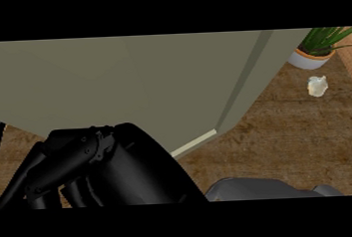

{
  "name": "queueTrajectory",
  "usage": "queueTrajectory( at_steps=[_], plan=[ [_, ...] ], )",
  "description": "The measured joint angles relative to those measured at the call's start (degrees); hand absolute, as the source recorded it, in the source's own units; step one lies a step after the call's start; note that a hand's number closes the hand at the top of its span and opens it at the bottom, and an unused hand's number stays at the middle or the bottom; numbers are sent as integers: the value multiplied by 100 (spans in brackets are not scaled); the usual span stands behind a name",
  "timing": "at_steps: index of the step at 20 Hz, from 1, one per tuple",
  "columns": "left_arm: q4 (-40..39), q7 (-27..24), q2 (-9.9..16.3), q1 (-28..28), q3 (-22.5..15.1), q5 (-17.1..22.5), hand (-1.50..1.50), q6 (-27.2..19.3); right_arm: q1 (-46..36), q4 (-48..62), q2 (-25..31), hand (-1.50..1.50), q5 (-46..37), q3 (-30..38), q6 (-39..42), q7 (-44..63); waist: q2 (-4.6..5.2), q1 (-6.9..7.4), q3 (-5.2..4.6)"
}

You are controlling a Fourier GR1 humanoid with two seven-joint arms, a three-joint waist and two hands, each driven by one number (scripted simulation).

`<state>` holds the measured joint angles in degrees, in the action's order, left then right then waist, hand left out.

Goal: Pick up the wine, place it into the cabinet and close the cabinet

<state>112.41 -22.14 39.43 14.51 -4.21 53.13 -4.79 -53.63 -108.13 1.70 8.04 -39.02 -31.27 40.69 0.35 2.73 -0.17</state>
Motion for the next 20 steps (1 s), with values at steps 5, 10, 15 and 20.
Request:
queueTrajectory(
  at_steps=[5, 10, 15, 20],
  plan=[
    [6, 13, -141, 40, -22, -130, -150, -19, -958, 1361, -114, 150, 167, 565, 286, -478, -7, -49, 5],
    [-79, 76, -222, -28, 55, -204, -150, 20, -1564, 2630, -152, 150, 146, 1130, 723, -976, -10, -98, 5],
    [101, 176, -311, 29, 129, -322, -150, -69, -1713, 3425, -173, 150, 306, 1539, 1188, -1556, -73, -104, -14],
    [-7, 192, -394, 15, 177, -408, -150, 42, -1775, 3945, -171, 150, 349, 1712, 1557, -2098, -151, -104, -13]
  ],
)
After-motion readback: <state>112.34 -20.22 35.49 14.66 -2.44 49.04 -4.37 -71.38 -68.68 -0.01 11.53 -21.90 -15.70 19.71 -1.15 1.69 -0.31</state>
